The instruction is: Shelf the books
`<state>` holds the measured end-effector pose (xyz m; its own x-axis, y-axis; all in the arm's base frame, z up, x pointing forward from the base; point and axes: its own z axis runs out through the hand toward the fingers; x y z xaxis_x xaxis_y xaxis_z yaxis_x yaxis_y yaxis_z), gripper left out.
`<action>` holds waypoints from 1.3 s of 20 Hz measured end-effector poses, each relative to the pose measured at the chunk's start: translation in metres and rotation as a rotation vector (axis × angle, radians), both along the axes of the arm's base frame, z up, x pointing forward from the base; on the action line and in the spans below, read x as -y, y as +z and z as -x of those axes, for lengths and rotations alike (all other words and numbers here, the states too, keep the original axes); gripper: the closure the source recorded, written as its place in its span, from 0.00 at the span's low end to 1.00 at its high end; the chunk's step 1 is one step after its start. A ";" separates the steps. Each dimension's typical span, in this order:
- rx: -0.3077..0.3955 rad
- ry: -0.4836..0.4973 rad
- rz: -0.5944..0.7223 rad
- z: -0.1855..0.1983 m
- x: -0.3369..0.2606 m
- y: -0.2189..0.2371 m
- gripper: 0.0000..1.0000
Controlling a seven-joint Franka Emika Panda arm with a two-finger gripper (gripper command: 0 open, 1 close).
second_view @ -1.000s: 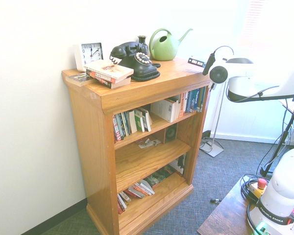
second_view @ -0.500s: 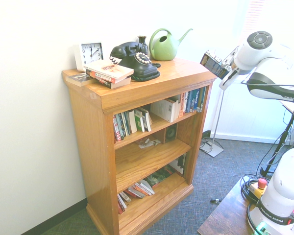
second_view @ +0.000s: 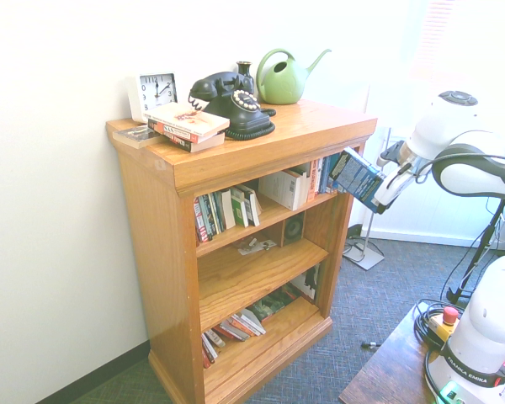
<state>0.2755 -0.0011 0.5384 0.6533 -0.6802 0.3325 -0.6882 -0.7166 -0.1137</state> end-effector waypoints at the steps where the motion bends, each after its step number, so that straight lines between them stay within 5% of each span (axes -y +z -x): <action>1: -0.005 0.006 -0.013 -0.004 0.003 -0.009 1.00; 11: -0.041 0.053 -0.080 -0.092 0.000 -0.085 1.00; 26: -0.033 0.082 -0.122 -0.196 -0.018 -0.109 1.00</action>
<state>0.4711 0.0169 0.4293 0.7171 -0.6585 0.2282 -0.6330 -0.7524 -0.1820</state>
